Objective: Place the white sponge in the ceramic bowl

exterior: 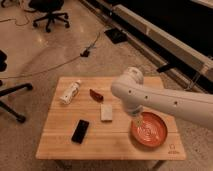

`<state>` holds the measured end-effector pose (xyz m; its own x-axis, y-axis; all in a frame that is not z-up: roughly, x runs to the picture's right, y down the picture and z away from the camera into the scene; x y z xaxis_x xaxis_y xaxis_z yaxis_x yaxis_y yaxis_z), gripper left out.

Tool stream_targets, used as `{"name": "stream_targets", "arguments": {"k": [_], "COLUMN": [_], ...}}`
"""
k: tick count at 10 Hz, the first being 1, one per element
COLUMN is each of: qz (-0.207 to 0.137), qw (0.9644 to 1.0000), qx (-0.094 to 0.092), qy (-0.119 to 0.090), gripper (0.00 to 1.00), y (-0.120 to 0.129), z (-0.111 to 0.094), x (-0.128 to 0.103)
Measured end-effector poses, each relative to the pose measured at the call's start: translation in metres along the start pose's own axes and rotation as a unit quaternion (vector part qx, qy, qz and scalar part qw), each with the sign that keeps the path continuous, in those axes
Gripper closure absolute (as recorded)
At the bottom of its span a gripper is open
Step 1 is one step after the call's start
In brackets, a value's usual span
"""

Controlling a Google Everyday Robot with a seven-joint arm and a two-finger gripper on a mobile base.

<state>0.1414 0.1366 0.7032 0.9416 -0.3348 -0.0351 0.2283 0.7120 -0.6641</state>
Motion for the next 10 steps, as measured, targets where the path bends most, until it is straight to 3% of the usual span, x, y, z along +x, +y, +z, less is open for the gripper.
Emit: {"name": "stream_targets", "arguments": {"k": [3, 6, 10], "qz": [-0.016, -0.022, -0.035], "qw": [0.9999, 0.9997, 0.9993], "qx": [-0.001, -0.006, -0.012], "qy": [0.001, -0.001, -0.005], "gripper": [0.48, 0.48, 0.48], "y": [-0.01, -0.012, -0.033], "z": [-0.001, 0.004, 0.001], "x": [-0.028, -0.026, -0.048]}}
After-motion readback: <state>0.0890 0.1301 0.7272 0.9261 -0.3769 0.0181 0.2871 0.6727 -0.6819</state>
